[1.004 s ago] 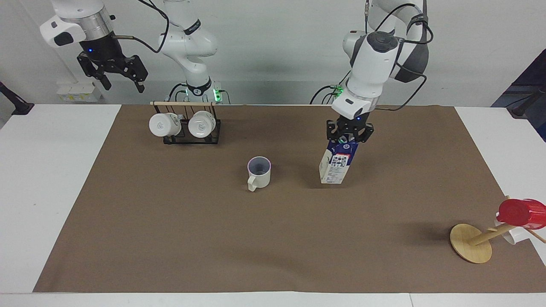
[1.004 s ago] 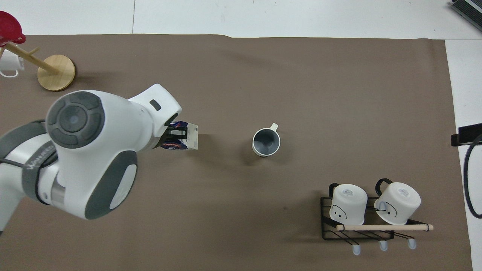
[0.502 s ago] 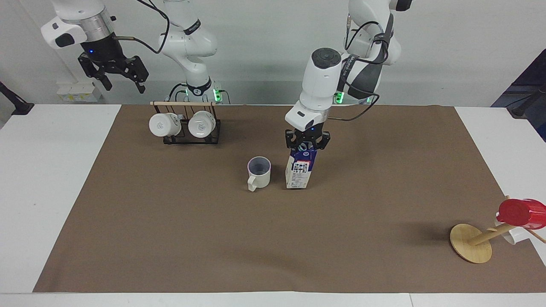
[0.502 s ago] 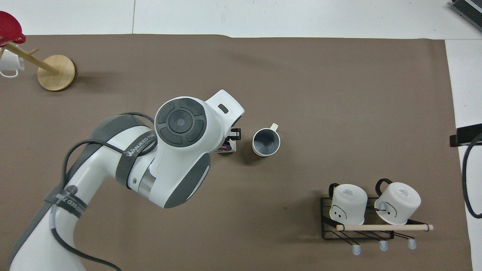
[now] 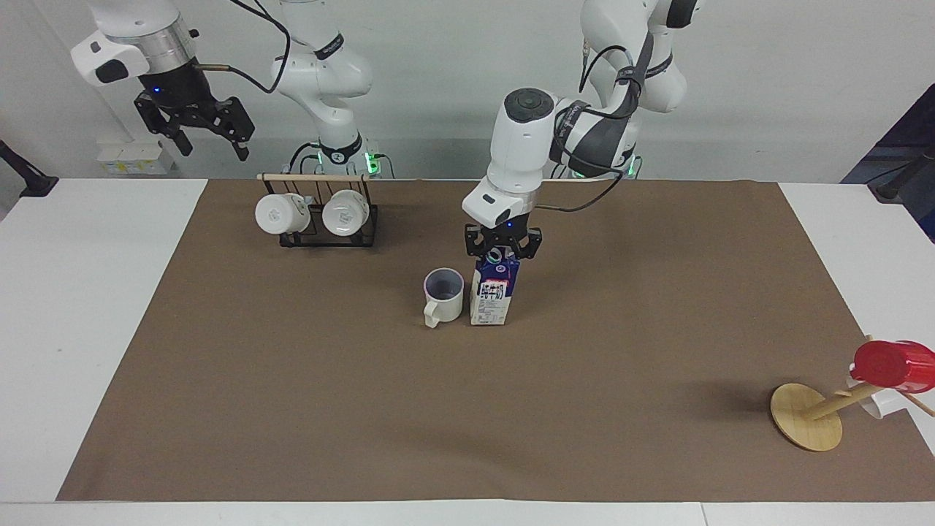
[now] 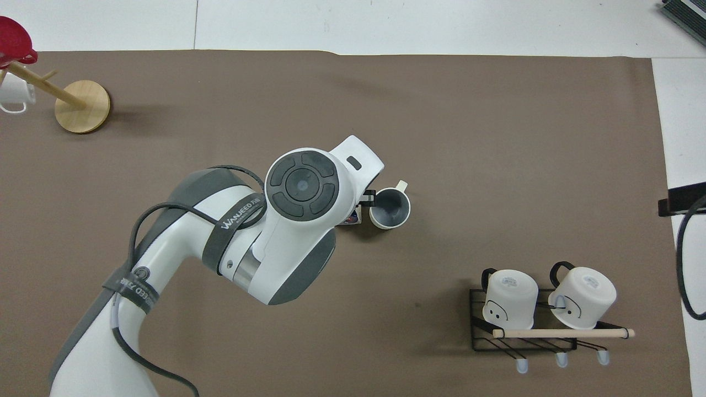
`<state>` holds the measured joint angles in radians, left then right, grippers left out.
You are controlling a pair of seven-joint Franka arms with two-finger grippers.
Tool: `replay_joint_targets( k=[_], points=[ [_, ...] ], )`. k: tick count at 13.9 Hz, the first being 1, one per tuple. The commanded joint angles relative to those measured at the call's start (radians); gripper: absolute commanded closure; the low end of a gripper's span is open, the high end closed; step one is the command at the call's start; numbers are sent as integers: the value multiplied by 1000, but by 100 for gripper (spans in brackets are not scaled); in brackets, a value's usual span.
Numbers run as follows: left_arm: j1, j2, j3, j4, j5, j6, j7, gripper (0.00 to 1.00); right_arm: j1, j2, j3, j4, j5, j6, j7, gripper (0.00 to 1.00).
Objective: Place cup and milk on table
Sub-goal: 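Lower the carton onto the table and open the left gripper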
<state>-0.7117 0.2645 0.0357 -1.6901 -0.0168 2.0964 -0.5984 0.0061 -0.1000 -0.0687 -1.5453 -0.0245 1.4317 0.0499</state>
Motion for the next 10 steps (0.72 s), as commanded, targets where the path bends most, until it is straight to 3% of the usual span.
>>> replay_joint_targets(
  k=[1,2,7,10],
  points=[
    [-18,10,16,13,15,2,-15,5,-9,-29,1,-33,6,1,-10,0],
    [-22,9,16,12,17,2,-12,0,-9,-30,1,-33,6,1,-12,0],
    [-15,-13,20,21,28,-15,-6,0,-11,-30,1,-32,6,1,-10,0],
    [23,-106,30,6,26,-56,3,0,-9,-23,1,-22,6,4,-10,0]
  ],
)
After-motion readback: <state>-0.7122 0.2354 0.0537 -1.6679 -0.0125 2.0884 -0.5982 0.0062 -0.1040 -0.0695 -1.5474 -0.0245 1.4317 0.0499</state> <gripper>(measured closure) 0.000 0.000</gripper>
